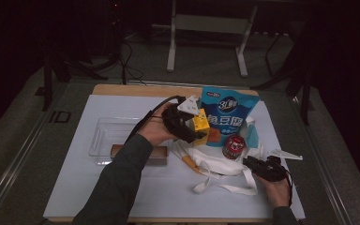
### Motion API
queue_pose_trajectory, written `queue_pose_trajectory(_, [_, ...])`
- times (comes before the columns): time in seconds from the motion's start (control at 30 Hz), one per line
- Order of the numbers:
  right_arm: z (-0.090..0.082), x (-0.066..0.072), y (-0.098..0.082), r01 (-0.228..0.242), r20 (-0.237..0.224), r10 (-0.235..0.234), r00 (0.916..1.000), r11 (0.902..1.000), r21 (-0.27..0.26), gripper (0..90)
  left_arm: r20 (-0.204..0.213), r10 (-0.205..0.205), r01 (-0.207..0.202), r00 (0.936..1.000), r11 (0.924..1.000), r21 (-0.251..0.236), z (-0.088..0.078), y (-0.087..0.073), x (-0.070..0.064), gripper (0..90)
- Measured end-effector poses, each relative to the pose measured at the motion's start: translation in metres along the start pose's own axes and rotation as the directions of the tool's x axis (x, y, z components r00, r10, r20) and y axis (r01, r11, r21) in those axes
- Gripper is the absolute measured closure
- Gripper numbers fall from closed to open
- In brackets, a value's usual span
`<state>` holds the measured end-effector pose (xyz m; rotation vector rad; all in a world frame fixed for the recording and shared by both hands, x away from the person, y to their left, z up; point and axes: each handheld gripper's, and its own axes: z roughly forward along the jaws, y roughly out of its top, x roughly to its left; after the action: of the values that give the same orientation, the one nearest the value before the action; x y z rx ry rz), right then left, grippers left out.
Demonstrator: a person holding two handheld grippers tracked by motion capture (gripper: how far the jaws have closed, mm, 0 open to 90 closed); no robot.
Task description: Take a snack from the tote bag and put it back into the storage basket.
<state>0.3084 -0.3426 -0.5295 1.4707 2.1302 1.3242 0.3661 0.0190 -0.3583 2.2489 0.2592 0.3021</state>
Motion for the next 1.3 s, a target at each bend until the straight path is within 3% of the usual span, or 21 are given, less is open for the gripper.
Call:
queue_pose_trajectory(0.63, [0.0,0.0,0.0,-0.001,-0.001,0.001,1.0,1.0,-0.001,67.1,-0.028,-0.005,0.006,0.9996,0.9995,0.031,-0.02,-0.009,0.008,28.8])
queue_pose_trajectory(1.3, [0.0,0.0,0.0,-0.001,-0.001,0.001,1.0,1.0,-0.001,67.1,-0.073,-0.027,0.03,0.997,0.9991,0.029,-0.042,-0.022,0.016,28.8])
